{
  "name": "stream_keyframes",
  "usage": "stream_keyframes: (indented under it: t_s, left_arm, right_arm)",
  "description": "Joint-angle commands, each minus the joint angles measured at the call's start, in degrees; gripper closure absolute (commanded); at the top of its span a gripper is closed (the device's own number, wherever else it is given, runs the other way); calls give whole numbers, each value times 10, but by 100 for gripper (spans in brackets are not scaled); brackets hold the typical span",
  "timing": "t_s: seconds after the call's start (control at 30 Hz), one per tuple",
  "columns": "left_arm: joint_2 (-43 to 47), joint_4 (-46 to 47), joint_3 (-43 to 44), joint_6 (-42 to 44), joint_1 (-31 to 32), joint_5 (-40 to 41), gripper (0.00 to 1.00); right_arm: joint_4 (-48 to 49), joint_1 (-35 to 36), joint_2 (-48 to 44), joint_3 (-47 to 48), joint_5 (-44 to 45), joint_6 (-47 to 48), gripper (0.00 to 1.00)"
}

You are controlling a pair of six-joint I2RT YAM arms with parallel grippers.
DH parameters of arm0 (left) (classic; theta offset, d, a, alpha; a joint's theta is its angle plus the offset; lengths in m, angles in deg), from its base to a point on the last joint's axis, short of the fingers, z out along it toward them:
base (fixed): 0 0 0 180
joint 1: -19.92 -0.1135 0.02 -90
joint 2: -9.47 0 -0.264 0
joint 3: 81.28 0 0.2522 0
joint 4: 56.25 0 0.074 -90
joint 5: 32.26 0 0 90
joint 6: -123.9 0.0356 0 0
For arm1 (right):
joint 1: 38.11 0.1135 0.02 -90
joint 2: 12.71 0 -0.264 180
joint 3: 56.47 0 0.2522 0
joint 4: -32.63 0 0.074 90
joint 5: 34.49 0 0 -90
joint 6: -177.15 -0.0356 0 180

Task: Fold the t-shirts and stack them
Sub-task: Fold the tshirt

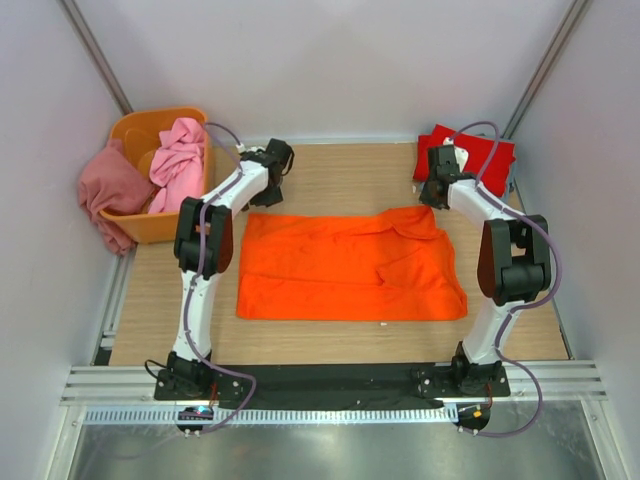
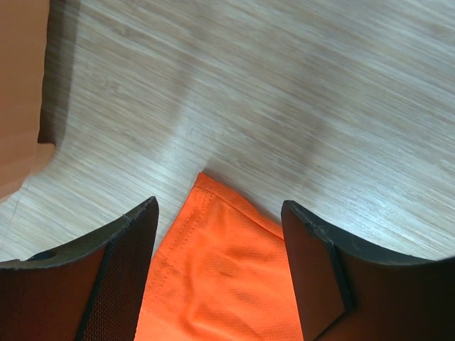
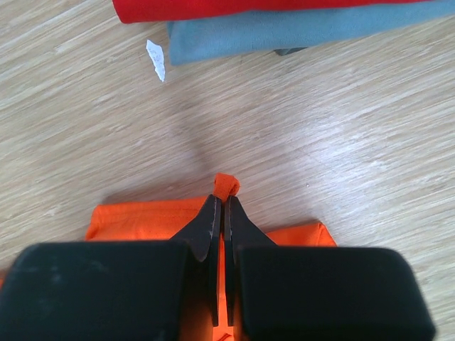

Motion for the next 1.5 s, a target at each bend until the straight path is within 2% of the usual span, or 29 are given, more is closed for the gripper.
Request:
stream_keyframes:
  t_s: [0.0, 0.2, 0.43, 0.47, 0.53, 0.57, 0.63, 0.73, 0.77, 1.17, 1.47]
  left_arm:
    - [-4, -19, 2, -26, 1, 11, 29]
    - [27, 33, -88, -52, 1, 5, 34]
    - [9, 45, -79, -54, -1, 9, 42]
    - [7, 44, -77, -54, -1, 7, 50]
    - [7, 45, -77, -55, -1, 6, 59]
    - [9, 47, -78, -54, -1, 7, 70]
    - [9, 53, -83, -51, -3, 5, 83]
    - [1, 49, -76, -37, -6, 3, 98]
    - [0, 46, -72, -34, -6, 3, 100]
    - [34, -3, -13, 7, -8, 28, 100]
    - [80, -2, -60, 5, -7, 17, 100]
  right_arm:
    - [13, 1, -31, 1, 10, 10, 99]
    - [15, 1, -26, -1, 9, 11, 99]
    - [15, 1, -24, -1, 3, 12, 99]
    - [15, 1, -24, -2, 4, 12, 99]
    - [16, 1, -23, -1, 5, 13, 99]
    - [16, 1, -22, -2, 3, 12, 99]
    - [16, 1, -20, -1, 2, 13, 99]
    - [20, 0, -19, -6, -2, 12, 99]
    - [22, 1, -18, -7, -5, 11, 99]
    - [6, 1, -44, 38, -15, 18, 99]
    - [26, 0, -108, 14, -25, 31, 99]
